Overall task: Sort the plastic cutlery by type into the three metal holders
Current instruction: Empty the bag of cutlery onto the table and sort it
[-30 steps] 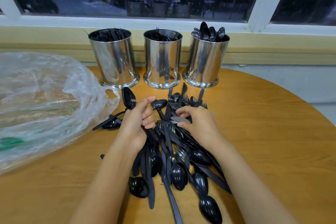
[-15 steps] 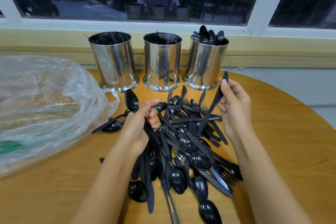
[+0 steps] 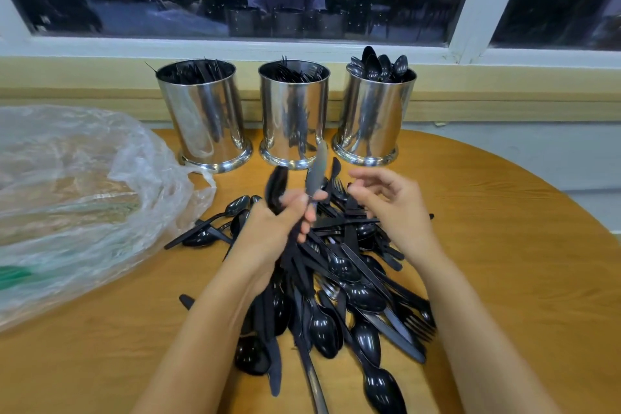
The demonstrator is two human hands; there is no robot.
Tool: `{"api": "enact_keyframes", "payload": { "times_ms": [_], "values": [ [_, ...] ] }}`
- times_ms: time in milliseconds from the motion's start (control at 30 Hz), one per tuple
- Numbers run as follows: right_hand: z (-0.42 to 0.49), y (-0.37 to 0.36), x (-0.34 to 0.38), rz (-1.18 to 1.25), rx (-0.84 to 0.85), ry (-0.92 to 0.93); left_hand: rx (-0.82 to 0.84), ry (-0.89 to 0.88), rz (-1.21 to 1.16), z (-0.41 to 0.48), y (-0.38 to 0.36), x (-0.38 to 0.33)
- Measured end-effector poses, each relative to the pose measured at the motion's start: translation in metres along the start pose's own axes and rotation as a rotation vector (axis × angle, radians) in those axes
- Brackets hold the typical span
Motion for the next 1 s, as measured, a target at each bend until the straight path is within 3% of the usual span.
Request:
{"api": "enact_keyframes", "payload": {
  "times_ms": [67, 133, 267, 567, 667, 767, 867, 933, 1000],
  "values": [
    [0.002, 0.007, -0.012, -0.361, 0.039, 0.069, -0.116, 0.036, -0.144, 0.004, 0.014, -0.001],
    [0.001, 0.006, -0.018, -0.548, 0.125, 0.136, -0.204, 0.068, -0.247, 0.006, 0.023, 0.0],
    [-0.006, -0.01, -0.023, -0.732, 0.251, 0.134, -0.268, 0.087, -0.323, 0.007, 0.027, 0.003],
    [-0.003, -0.011, -0.017, -0.954, 0.122, 0.299, -0.266, 0.099, -0.301, 0.007, 0.025, 0.008],
    [-0.001, 0.004, -0.007, -0.835, -0.121, 0.287, -0.267, 0.1, -0.315, 0.007, 0.026, 0.009],
    [-0.001, 0.016, -0.003, -0.462, -0.267, 0.15, -0.24, 0.118, -0.335, 0.006, 0.02, 0.01],
    [-0.002, 0.008, -0.008, -0.103, -0.19, -0.1, -0.193, 0.127, -0.337, 0.006, 0.012, 0.013],
    [-0.009, -0.008, -0.007, 0.177, -0.027, -0.279, -0.161, 0.125, -0.313, 0.005, 0.007, 0.014],
    [-0.017, -0.023, 0.0, 0.31, 0.098, -0.339, -0.137, 0.126, -0.275, 0.002, 0.002, 0.014]
  ]
}}
Point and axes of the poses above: each hand's wrist, its own z-axis towards the middle knuckle, its own y-axis out of the back of the hand, x = y × z, the point moved 7 cm from there along z, towards the middle knuckle, and after that the axes turned 9 degrees about -x, right-handed, at the moved point
